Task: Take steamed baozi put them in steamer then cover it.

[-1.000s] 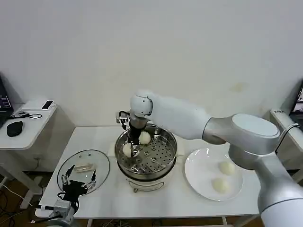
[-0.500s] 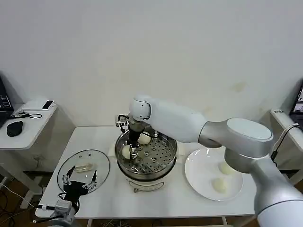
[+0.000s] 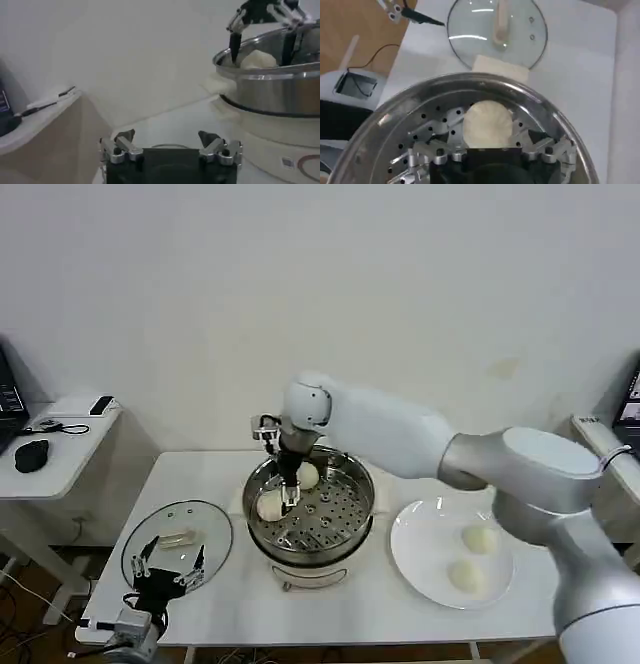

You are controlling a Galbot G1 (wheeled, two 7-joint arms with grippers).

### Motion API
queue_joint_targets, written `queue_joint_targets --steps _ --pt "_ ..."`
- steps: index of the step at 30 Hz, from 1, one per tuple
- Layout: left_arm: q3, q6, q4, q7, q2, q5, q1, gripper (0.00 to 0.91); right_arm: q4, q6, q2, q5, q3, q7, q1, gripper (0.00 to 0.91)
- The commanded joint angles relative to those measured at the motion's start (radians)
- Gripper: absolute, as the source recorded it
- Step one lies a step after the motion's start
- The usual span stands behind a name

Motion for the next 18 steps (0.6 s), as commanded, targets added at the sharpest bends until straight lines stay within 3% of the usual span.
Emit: queue_joint_targets --steps 1,5,18 --pt "0.003 0.000 -0.005 -0.001 0.002 -0.004 0.005 0.907 0.280 0.010 -0.314 0.026 -0.003 -0.045 0.095 0.907" --pt "0.008 0.004 -0.006 -0.010 0.000 -0.047 0.007 0.907 0.379 0.018 -0.485 0.036 -0.023 -0.061 0.161 0.907" --pt "0.022 0.007 -0.038 -0.018 -0.012 -0.036 0.034 0.907 0.542 0.065 -0.790 -0.075 -0.108 -0.092 0.114 0.907"
